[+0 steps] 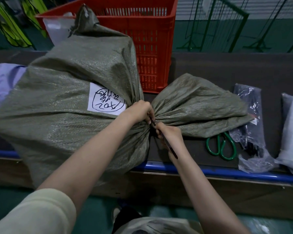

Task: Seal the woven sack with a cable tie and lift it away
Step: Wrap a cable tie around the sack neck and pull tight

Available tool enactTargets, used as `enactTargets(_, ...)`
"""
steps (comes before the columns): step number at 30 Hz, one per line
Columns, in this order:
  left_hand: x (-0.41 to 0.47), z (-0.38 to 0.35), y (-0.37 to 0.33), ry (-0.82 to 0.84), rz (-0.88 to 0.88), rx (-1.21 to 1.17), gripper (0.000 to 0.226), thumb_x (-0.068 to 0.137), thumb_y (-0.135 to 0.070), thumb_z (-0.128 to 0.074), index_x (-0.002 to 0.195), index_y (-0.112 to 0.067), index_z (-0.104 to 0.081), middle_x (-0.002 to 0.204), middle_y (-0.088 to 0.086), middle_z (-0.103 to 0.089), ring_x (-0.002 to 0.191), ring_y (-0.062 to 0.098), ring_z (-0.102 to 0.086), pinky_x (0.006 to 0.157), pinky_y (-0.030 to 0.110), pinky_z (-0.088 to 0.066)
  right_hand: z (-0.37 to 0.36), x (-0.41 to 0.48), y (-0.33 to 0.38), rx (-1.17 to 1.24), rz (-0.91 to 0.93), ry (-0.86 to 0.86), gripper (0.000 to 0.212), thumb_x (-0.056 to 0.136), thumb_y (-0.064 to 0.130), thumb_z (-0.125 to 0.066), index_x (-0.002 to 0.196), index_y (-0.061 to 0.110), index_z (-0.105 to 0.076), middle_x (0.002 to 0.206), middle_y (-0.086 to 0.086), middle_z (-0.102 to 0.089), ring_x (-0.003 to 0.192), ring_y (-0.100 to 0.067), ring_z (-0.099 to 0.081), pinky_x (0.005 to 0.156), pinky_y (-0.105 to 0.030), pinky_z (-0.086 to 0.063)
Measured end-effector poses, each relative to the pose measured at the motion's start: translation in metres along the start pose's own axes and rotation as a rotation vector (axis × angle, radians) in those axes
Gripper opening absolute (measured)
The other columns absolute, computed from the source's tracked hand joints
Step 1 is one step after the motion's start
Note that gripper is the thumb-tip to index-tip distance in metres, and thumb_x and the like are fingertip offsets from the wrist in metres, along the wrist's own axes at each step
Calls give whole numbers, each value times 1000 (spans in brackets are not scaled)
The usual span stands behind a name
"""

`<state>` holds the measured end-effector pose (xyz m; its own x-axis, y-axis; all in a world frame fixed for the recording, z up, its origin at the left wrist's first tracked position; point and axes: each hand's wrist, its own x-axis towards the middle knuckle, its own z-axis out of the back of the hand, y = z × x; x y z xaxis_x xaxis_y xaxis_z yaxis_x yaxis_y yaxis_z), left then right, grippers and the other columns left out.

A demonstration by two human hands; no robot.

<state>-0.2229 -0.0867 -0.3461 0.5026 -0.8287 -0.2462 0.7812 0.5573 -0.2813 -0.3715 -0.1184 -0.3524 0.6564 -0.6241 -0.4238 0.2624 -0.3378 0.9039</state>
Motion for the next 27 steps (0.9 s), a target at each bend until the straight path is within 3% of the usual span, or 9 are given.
enactTargets(5, 1, -1, 1, 8, -14, 10, 27, 67, -4, -73, 91, -16, -77, 99, 9, -75, 100, 23, -64, 76, 22, -42, 3, -1, -1, -10, -5, 21, 35, 85, 13, -55, 51, 12, -47, 49, -4, -42, 24, 0, -35, 30, -9, -25)
enactTargets(8, -3, -1, 2, 4, -56, 45, 27, 71, -6, -71, 95, -16, -76, 103, 11, -71, 104, 26, -61, 77, 22, -39, 7, 0, 0, -57, 0, 57, 35, 84, 14, -55, 49, 13, -49, 46, -3, -43, 37, -9, -40, 33, -10, -28)
enactTargets(12, -19, -1, -14, -18, -219, 490, 36, 82, -17, -57, 115, -29, -64, 118, 11, -50, 118, 32, -39, 98, 33, -33, 30, 1, -1, -146, 20, 159, 36, 88, 22, -55, 53, 15, -54, 44, 2, -45, 41, -8, -41, 39, -13, -31)
enactTargets(16, -32, 5, -50, 303, -264, 617, 57, 79, -8, -50, 129, -34, -48, 128, 11, -40, 125, 33, -30, 107, 40, -27, 57, 9, -11, -148, 32, 71, 35, 92, 22, -46, 58, 17, -56, 48, 3, -47, 45, -8, -40, 42, -15, -32)
enactTargets(18, -30, 7, -76, 457, -314, 532, 58, 79, -3, -47, 127, -34, -51, 129, 8, -47, 124, 28, -39, 103, 36, -33, 75, 18, -17, -228, 32, -57, 31, 91, 22, -46, 64, 16, -59, 58, -2, -54, 55, -16, -49, 54, -28, -39)
enactTargets(20, -26, 7, -103, 549, -369, 412, 57, 78, 4, -42, 123, -28, -56, 124, 5, -56, 111, 22, -52, 87, 26, -41, 92, 26, -23, -423, 61, -198, 22, 90, 23, -48, 83, 13, -66, 81, -11, -66, 82, -29, -62, 74, -36, -47)
enactTargets(23, -14, -3, -137, 591, -402, 305, 56, 79, 7, -37, 122, -22, -58, 119, 4, -61, 96, 15, -52, 63, 15, -34, 116, 33, -34, -728, 104, -390, 32, 88, 19, -53, 114, 2, -59, 122, -21, -56, 117, -36, -49, 97, -37, -39)
enactTargets(25, -2, -16, -150, 544, -396, 317, 54, 81, 5, -37, 125, -19, -56, 125, 5, -60, 105, 20, -55, 69, 14, -34, 130, 36, -41, -835, 87, -465, 38, 88, 19, -53, 121, 0, -50, 130, -23, -45, 122, -38, -40, 101, -38, -34)
enactTargets(27, 10, -30, -152, 517, -353, 366, 51, 85, 1, -39, 131, -17, -52, 135, 9, -54, 120, 24, -51, 87, 23, -39, 141, 39, -46, -874, 72, -494, 40, 89, 17, -53, 124, -1, -45, 132, -24, -41, 125, -38, -37, 102, -39, -32)
